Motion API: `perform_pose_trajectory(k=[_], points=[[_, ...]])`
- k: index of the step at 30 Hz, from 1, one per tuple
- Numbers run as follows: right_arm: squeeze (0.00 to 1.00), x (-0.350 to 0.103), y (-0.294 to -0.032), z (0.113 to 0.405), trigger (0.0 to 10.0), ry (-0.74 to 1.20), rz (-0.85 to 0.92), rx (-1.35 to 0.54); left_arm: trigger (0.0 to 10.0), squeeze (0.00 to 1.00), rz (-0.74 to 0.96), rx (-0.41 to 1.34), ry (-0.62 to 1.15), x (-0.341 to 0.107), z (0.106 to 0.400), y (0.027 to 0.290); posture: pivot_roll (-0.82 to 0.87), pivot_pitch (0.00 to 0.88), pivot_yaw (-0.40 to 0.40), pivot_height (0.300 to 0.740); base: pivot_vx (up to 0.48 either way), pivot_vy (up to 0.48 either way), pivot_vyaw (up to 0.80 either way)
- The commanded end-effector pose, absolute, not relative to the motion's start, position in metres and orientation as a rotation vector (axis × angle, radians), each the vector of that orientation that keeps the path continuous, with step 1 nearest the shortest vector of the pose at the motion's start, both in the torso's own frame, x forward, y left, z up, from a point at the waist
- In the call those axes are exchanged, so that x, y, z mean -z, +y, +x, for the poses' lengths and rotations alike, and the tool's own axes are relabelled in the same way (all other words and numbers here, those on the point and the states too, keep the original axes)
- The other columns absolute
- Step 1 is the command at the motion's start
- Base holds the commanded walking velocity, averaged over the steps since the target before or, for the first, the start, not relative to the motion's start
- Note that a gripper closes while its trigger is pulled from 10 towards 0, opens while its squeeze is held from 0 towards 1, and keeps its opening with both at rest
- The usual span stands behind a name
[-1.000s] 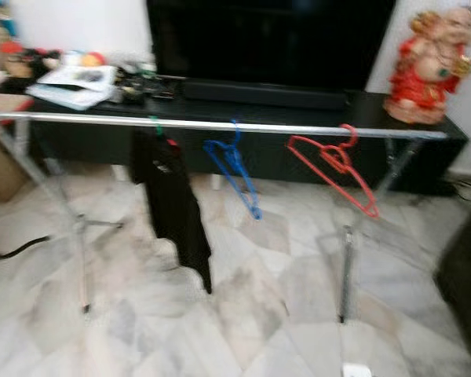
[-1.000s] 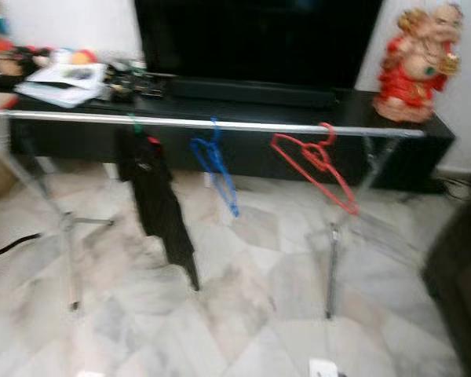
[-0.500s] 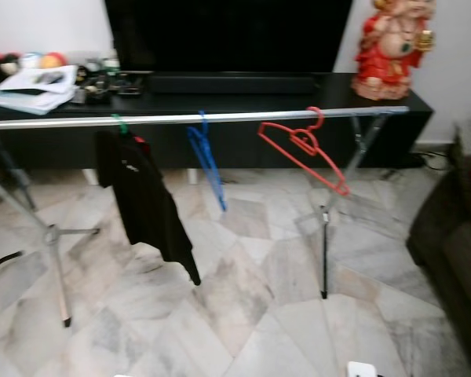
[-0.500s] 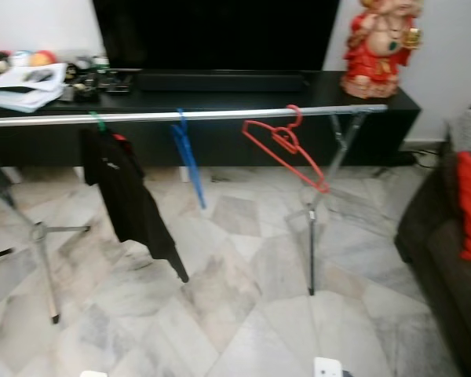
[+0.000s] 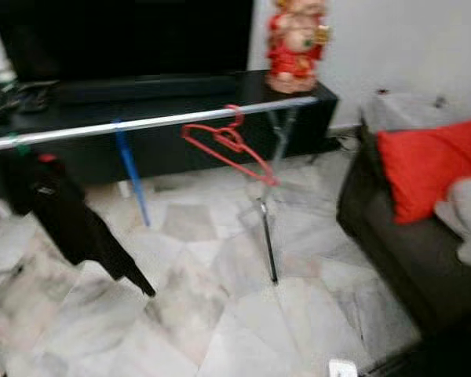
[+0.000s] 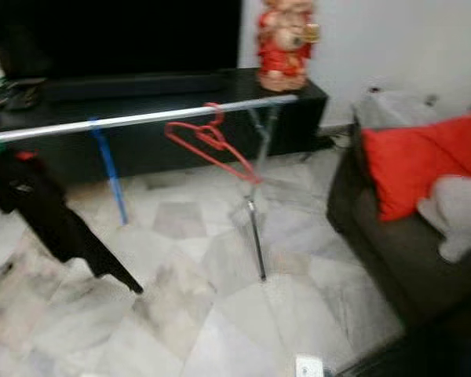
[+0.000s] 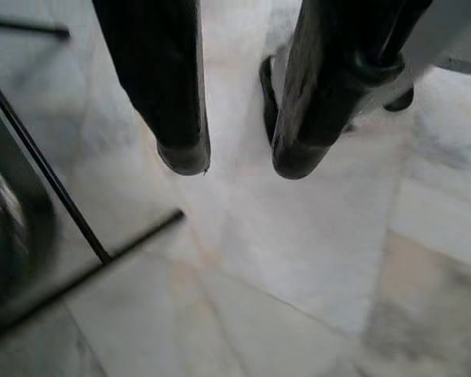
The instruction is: Hang hanger
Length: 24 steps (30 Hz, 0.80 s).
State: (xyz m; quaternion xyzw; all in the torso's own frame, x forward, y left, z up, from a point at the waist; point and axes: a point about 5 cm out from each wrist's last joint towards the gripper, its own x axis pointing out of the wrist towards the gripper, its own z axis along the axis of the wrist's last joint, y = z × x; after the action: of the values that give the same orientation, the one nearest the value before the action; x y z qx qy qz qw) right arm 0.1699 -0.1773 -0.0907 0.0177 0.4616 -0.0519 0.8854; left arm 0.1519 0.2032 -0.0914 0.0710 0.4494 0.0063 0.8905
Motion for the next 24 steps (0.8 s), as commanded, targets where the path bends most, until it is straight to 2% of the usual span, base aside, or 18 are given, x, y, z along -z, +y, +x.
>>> perform_pose_trajectory(k=[1, 10, 24], points=[[0.00, 0.093, -0.175, 0.166, 10.0, 0.978, 0.039, 0.104, 10.0, 0.00, 0.163, -0.019, 0.965, 0.094, 0.144, 0.208, -0.05, 0.097, -0.013, 0.740, 0.000, 0.000, -0.80], [0.00, 0.086, -0.193, 0.177, 10.0, 0.953, 0.034, 0.116, 10.0, 0.00, 0.145, -0.036, 0.960, 0.094, 0.145, 0.208, -0.05, 0.094, -0.013, 0.740, 0.000, 0.000, -0.80], [0.00, 0.085, -0.198, 0.178, 10.0, 0.953, 0.034, 0.119, 10.0, 0.00, 0.148, -0.026, 0.958, 0.093, 0.147, 0.208, -0.05, 0.087, -0.009, 0.740, 0.000, 0.000, -0.80]])
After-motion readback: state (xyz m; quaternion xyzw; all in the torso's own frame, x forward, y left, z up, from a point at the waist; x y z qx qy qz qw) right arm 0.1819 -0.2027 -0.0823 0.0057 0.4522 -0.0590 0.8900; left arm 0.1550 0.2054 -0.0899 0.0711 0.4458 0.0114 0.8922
